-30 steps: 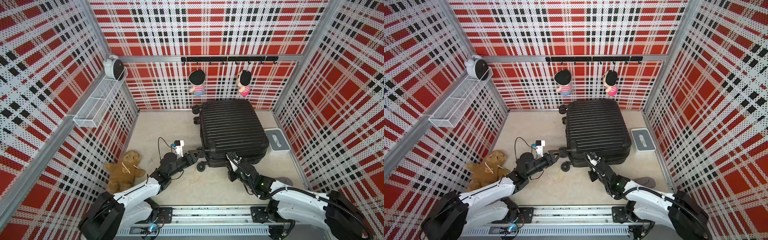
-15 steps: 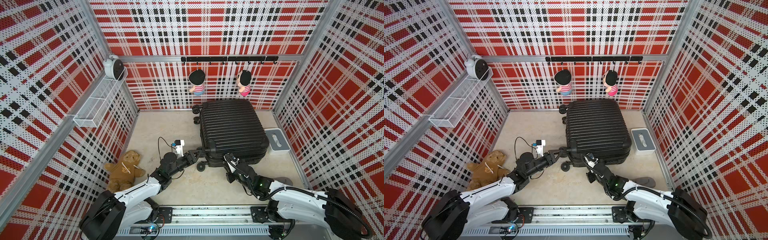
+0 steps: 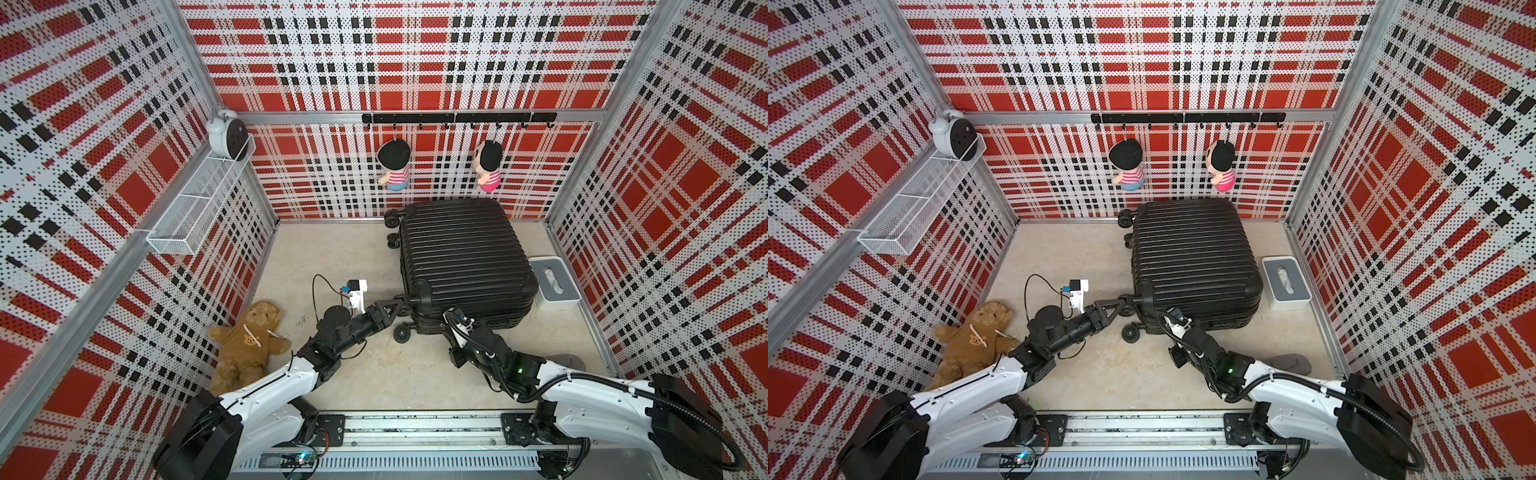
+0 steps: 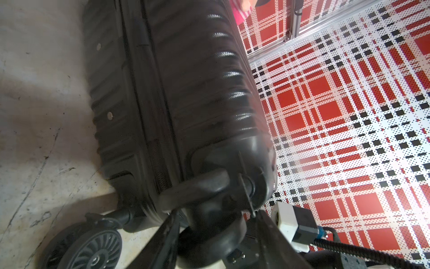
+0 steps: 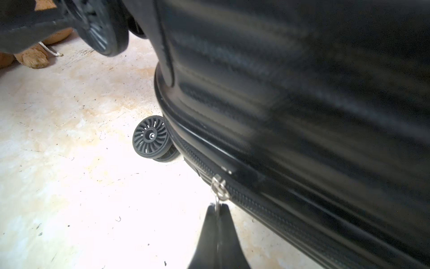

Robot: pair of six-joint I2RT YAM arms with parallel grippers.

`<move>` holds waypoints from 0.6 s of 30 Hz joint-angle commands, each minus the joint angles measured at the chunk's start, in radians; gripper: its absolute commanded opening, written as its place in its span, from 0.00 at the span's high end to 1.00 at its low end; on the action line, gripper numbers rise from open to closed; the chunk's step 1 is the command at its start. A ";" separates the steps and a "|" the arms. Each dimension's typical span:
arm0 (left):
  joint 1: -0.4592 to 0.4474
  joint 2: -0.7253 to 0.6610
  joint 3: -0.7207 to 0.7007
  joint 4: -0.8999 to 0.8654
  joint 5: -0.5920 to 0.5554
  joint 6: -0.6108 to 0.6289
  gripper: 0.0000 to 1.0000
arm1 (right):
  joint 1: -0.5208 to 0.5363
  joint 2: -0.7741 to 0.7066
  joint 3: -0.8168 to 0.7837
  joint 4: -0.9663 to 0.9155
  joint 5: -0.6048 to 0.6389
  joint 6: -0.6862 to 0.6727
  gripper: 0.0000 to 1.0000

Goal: Open the suitcase zippers
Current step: Unzip the zipper on the suitcase.

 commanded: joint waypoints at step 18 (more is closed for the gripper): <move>0.009 -0.091 -0.022 -0.048 0.004 0.023 0.45 | 0.108 0.166 0.105 0.087 0.000 0.025 1.00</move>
